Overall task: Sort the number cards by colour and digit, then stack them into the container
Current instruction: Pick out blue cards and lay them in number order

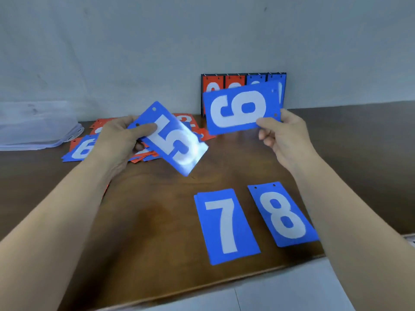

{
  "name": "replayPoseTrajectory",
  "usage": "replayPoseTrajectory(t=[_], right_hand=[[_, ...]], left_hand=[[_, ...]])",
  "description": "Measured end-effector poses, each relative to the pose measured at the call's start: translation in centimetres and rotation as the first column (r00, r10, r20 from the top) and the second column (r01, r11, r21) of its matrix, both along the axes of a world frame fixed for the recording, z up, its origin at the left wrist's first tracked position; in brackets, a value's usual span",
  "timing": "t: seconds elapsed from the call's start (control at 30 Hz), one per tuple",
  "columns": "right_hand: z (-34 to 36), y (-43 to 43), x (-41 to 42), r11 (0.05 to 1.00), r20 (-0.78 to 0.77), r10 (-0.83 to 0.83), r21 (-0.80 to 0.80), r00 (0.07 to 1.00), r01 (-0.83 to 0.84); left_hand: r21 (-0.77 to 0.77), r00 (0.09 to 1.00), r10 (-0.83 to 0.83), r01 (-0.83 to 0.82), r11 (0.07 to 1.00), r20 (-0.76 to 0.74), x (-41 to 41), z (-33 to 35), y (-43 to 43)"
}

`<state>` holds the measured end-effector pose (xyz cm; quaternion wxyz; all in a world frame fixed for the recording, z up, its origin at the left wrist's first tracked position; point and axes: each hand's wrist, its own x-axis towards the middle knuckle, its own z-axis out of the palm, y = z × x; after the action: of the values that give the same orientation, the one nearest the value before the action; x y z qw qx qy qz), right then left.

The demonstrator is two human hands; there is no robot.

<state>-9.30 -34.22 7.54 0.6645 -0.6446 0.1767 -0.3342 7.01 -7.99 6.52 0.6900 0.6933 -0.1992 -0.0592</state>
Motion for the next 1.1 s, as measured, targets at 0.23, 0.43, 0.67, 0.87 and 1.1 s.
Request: replayPoseTrajectory(t=[0.23,0.43,0.67,0.87,1.1], right_hand=[[-0.9,-0.5,-6.6,0.997,-0.06,0.055,0.057,0.997,-0.051],[-1.7,-2.1,-10.5,1.0,-0.208,0.001,-0.025,0.978,-0.007],[-5.1,-7.5,-14.1,0.976,-0.441,-0.199,-0.167,0.875,0.138],[-7.6,-9.4,-14.6,0.881,-0.564,-0.402,-0.453,0.721,0.136],[-7.9,-7.7,-13.6,0.701,-0.547,-0.617,-0.709,0.565,0.08]], left_hand=[[-0.126,0.987,-0.033,0.014,0.992,-0.154,-6.8,-1.2,-1.0],[-0.071,0.978,-0.048,0.034,0.997,-0.203,-10.4,-1.1,-2.0],[0.045,0.967,-0.058,0.071,0.996,-0.247,-13.4,-1.6,-3.4],[0.103,0.959,-0.069,0.101,0.99,-0.275,-14.7,-2.1,-3.8],[0.2,0.973,0.001,0.046,0.979,-0.232,-14.2,-2.2,-2.0]])
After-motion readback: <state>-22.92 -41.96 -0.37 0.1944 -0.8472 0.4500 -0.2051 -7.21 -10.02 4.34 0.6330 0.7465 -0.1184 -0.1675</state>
